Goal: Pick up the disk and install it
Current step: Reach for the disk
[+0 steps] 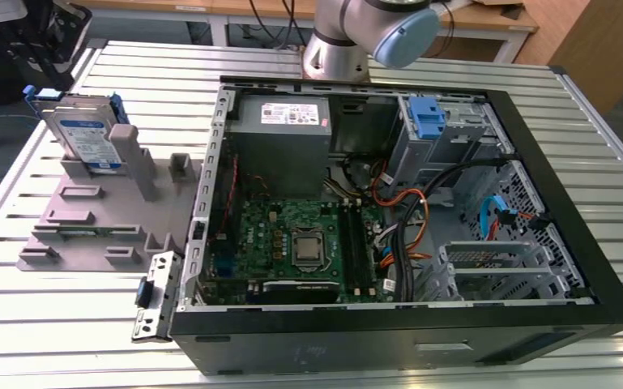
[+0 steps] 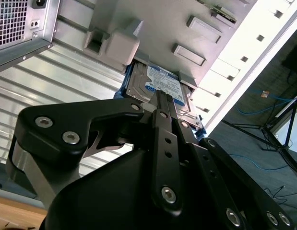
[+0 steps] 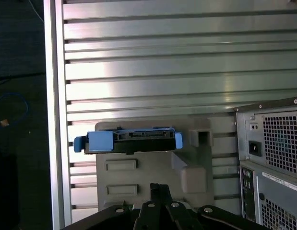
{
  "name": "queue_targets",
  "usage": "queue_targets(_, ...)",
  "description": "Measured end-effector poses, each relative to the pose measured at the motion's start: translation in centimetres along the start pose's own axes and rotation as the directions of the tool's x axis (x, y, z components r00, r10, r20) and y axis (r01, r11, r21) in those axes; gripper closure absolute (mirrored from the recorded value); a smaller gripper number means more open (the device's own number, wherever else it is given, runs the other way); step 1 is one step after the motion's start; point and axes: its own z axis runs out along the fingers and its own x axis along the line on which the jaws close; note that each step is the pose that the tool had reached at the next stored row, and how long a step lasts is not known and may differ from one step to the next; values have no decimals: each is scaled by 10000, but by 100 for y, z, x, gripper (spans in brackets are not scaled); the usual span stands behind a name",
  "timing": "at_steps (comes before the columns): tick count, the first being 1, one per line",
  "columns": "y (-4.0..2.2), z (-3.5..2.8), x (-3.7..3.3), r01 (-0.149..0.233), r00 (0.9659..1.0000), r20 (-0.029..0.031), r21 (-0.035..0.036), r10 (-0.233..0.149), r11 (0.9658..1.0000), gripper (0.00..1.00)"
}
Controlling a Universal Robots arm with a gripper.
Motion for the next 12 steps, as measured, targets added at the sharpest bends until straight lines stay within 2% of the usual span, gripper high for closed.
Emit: queue_targets(12, 2, 3, 15, 0, 10000, 0, 2, 0, 10000, 89)
